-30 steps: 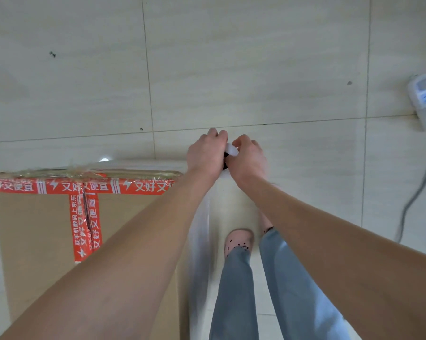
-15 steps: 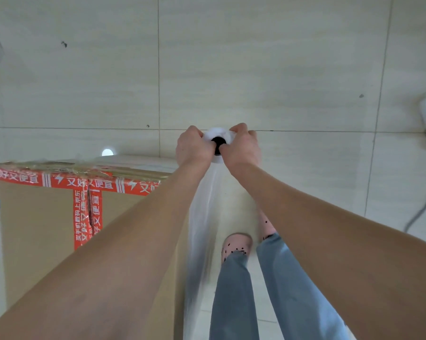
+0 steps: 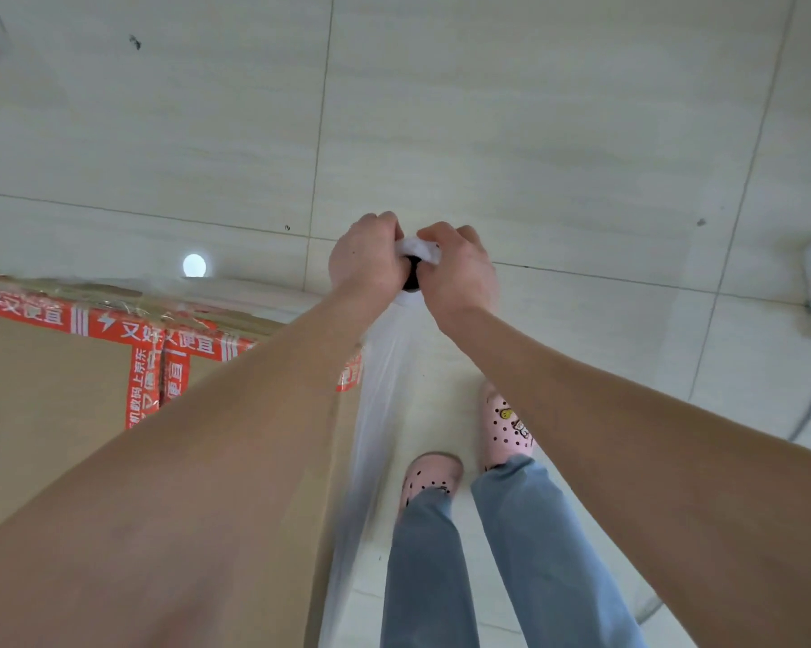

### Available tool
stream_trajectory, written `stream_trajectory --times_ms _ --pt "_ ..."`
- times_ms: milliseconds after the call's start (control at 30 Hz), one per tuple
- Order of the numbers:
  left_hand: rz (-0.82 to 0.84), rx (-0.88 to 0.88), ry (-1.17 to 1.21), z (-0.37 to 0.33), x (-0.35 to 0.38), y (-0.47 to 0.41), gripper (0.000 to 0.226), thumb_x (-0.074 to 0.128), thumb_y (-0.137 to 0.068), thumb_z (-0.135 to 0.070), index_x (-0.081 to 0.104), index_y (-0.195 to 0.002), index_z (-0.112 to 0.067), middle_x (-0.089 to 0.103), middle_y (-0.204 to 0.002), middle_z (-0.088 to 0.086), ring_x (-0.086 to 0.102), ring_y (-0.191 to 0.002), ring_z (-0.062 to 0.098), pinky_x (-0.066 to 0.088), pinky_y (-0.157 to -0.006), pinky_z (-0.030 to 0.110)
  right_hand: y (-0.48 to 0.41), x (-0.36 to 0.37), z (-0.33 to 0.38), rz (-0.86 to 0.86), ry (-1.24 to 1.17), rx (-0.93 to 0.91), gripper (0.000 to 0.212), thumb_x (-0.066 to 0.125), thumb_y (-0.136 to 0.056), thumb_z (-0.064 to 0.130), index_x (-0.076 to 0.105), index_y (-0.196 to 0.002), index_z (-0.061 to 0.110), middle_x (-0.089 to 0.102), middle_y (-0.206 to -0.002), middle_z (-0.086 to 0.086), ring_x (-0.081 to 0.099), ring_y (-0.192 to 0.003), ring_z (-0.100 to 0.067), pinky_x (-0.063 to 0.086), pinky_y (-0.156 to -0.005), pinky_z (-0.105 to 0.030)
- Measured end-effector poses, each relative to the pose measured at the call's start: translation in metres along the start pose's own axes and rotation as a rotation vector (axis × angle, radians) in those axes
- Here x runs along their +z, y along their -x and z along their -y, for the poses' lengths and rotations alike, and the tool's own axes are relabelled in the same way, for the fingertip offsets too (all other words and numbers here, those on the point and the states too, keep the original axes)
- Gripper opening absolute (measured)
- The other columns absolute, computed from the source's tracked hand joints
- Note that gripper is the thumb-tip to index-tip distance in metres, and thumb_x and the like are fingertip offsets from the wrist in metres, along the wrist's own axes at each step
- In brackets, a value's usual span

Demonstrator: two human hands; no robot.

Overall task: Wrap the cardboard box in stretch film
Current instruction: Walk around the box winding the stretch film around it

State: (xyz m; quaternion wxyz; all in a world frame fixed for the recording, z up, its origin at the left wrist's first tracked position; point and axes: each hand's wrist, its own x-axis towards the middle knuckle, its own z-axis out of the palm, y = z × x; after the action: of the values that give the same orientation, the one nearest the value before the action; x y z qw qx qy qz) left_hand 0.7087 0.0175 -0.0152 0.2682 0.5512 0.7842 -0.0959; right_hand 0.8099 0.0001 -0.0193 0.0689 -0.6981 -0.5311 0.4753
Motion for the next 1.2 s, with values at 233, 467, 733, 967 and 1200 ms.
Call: stream_trajectory --times_ms 233,467,733,967,1200 --pt "-0.038 -0.359 0.373 0.019 -0.008 -0.005 0.014 0.062 -0.081 -0.018 0.054 -0.091 -0.014 0.055 -0.086 0.000 0.050 -0.079 0.019 0.035 -0.064 0.027 -0.023 0.008 0.030 0.082 -0.023 0.114 0.037 0.054 -0.087 0.019 0.052 -0.123 0.027 0.048 -0.119 -0.005 0.056 -0.100 -0.030 0.045 -0.073 -0.032" --pt "0.047 -0.356 0.398 0.009 -0.010 -0.008 0.017 0.060 -0.083 -0.015 0.051 -0.096 -0.008 0.063 -0.101 0.010 0.059 -0.091 0.028 0.037 -0.065 0.031 -0.034 -0.005 0.035 0.172 0.031 0.129 0.039 0.044 -0.089 0.010 0.052 -0.123 0.026 0.047 -0.119 -0.007 0.049 -0.084 -0.026 0.041 -0.068 -0.031" --pt "0.151 -0.021 0.032 0.004 -0.015 -0.026 0.028 0.053 -0.087 -0.014 0.053 -0.115 -0.010 0.060 -0.108 0.010 0.060 -0.097 0.030 0.039 -0.065 0.033 -0.044 -0.002 0.037 0.174 0.084 0.159 0.040 0.051 -0.087 0.011 0.052 -0.125 0.024 0.051 -0.123 -0.005 0.053 -0.085 -0.023 0.039 -0.068 -0.029" --pt "0.252 -0.086 0.096 0.012 -0.030 -0.053 0.012 0.055 -0.084 -0.012 0.062 -0.092 -0.006 0.063 -0.091 0.010 0.059 -0.080 0.029 0.043 -0.063 0.029 -0.058 0.001 0.048 0.131 0.137 0.130 0.028 0.054 -0.083 0.013 0.057 -0.109 0.022 0.059 -0.110 -0.004 0.058 -0.088 -0.027 0.038 -0.064 -0.029" --pt "0.227 -0.106 0.182 0.019 -0.036 -0.064 0.019 0.054 -0.081 -0.011 0.045 -0.065 -0.009 0.045 -0.062 0.003 0.050 -0.067 0.028 0.033 -0.056 0.028 -0.070 0.002 0.063 0.128 0.195 0.077 0.033 0.049 -0.085 0.011 0.058 -0.114 0.023 0.058 -0.114 -0.004 0.057 -0.090 -0.028 0.036 -0.065 -0.029"
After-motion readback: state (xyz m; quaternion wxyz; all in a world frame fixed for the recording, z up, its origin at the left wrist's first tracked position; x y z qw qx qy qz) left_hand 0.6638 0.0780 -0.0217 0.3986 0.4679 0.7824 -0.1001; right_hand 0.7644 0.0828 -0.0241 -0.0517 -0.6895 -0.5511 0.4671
